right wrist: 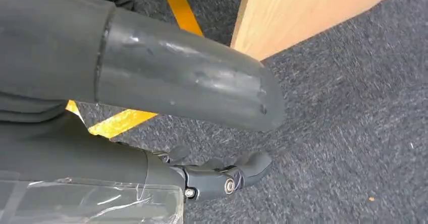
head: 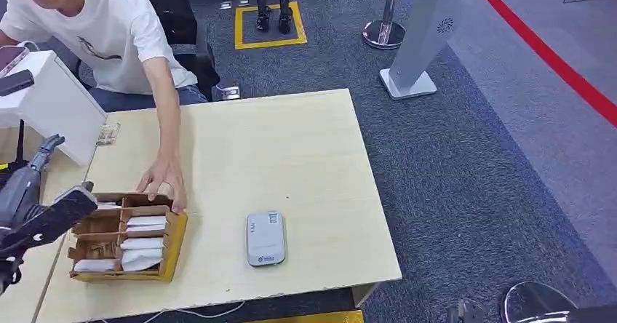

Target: Pass the card to the sensor for recognition and then transmit it.

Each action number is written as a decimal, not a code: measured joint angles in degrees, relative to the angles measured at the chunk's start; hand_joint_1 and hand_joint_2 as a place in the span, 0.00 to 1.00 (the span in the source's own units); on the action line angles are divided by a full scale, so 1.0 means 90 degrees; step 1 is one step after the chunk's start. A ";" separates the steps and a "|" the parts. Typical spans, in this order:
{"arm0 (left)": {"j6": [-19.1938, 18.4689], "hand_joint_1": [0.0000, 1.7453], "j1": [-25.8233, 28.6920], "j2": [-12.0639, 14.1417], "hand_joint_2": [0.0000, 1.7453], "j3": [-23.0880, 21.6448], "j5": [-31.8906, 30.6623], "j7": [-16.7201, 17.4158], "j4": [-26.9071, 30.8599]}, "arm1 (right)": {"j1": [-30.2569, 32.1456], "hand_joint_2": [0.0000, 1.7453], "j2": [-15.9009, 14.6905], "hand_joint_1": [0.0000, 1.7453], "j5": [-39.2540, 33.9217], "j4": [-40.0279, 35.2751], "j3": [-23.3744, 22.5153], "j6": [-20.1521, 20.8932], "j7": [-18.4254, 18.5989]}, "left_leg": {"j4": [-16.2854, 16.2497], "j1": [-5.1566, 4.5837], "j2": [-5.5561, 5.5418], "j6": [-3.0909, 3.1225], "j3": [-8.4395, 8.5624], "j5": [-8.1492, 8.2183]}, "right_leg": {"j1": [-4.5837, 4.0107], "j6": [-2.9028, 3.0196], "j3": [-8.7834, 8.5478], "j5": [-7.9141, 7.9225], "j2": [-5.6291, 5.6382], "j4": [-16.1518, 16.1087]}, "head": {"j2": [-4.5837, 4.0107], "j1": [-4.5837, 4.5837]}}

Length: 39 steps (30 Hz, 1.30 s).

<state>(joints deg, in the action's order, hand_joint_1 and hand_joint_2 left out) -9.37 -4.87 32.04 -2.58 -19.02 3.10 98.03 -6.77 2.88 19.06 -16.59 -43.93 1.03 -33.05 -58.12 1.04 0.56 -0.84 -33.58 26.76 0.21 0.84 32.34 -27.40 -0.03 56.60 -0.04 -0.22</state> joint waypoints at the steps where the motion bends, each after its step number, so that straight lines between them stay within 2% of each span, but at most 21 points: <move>1: 0.0087 0.00 0.0129 -0.0189 0.00 0.0022 0.0000 -0.0087 0.0083 | 0.0007 0.00 -0.0012 0.00 0.0000 0.0000 -0.0024 -0.0002 -0.0007 | 0.0000 0.0000 0.0000 0.0001 0.0000 0.0001 | 0.0000 0.0000 -0.0001 0.0000 0.0000 -0.0001 | 0.0000 -0.0002; 7: 0.0281 0.00 0.0691 -0.0966 0.00 0.0056 -0.0066 -0.0403 0.0318 | 0.0021 0.00 -0.0051 0.00 0.0051 -0.0005 -0.0151 0.0000 -0.0022 | 0.0000 -0.0001 -0.0002 0.0007 0.0000 0.0005 | 0.0001 -0.0003 -0.0003 -0.0002 -0.0003 -0.0004 | 0.0000 0.0000; 8: 0.0320 0.00 0.0746 -0.1042 1.00 0.0056 -0.0061 -0.0459 0.0330 | 0.0022 0.00 -0.0058 0.00 0.0061 -0.0007 -0.0158 -0.0002 -0.0027 | 0.0000 -0.0001 -0.0001 0.0007 0.0000 0.0005 | 0.0001 -0.0003 -0.0003 -0.0001 -0.0002 -0.0004 | 0.0000 0.0000; 14: 0.0903 0.00 0.1068 -0.1816 1.00 0.0054 -0.0044 -0.1117 0.0561 | 0.0029 0.00 -0.0100 0.00 0.0056 -0.0015 -0.0311 -0.0024 -0.0049 | -0.0002 -0.0002 -0.0003 0.0008 0.0000 0.0005 | 0.0001 -0.0004 -0.0003 -0.0002 -0.0003 -0.0004 | 0.0000 0.0002; 19: 0.1042 0.00 0.1205 -0.2294 1.00 0.0051 -0.0010 -0.1406 0.0629 | 0.0028 0.00 -0.0112 0.00 0.0095 -0.0063 -0.0379 -0.0029 -0.0058 | -0.0002 -0.0001 -0.0004 0.0009 0.0001 0.0006 | 0.0001 -0.0004 -0.0003 -0.0002 -0.0004 -0.0004 | 0.0000 0.0002; 23: 0.1119 0.00 0.1239 -0.2506 1.00 0.0048 0.0039 -0.1583 0.0641 | 0.0026 0.00 -0.0119 0.00 0.0107 -0.0083 -0.0435 -0.0029 -0.0061 | -0.0001 -0.0001 -0.0004 0.0009 0.0001 0.0006 | 0.0001 -0.0004 -0.0004 -0.0002 -0.0004 -0.0003 | 0.0000 0.0002; 27: 0.1592 0.00 0.1316 -0.2853 1.00 0.0048 0.0233 -0.2265 0.0840 | 0.0021 0.00 -0.0126 0.00 0.0172 -0.0119 -0.0471 -0.0041 -0.0099 | -0.0002 -0.0001 -0.0004 0.0009 0.0000 0.0006 | 0.0001 -0.0004 -0.0004 -0.0002 -0.0004 -0.0003 | 0.0000 0.0000; 32: 0.2166 0.00 0.1528 -0.3236 1.00 0.0048 0.0586 -0.2893 0.1397 | 0.0022 0.00 -0.0131 0.00 0.0143 -0.0168 -0.0551 -0.0087 -0.0172 | -0.0003 -0.0002 -0.0005 0.0015 0.0000 0.0010 | 0.0001 -0.0007 -0.0005 -0.0004 -0.0005 -0.0004 | 0.0000 0.0000; 39: 0.2462 0.00 0.1976 -0.3671 1.00 0.0048 0.0661 -0.3268 0.1973 | 0.0066 0.00 -0.0134 0.00 -0.0009 -0.0230 -0.0789 -0.0187 -0.0231 | -0.0002 -0.0002 -0.0004 0.0018 0.0000 0.0013 | 0.0001 -0.0008 -0.0005 -0.0006 -0.0005 -0.0006 | 0.0000 0.0002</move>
<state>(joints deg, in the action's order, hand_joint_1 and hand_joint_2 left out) 12.78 12.92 -1.00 -2.14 -13.07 -26.31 115.79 -6.18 1.68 18.98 -18.66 -51.03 -0.66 -35.12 -58.14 1.02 0.52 -0.67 -33.58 26.87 0.22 0.77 32.29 -27.45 -0.07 56.55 -0.04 -0.20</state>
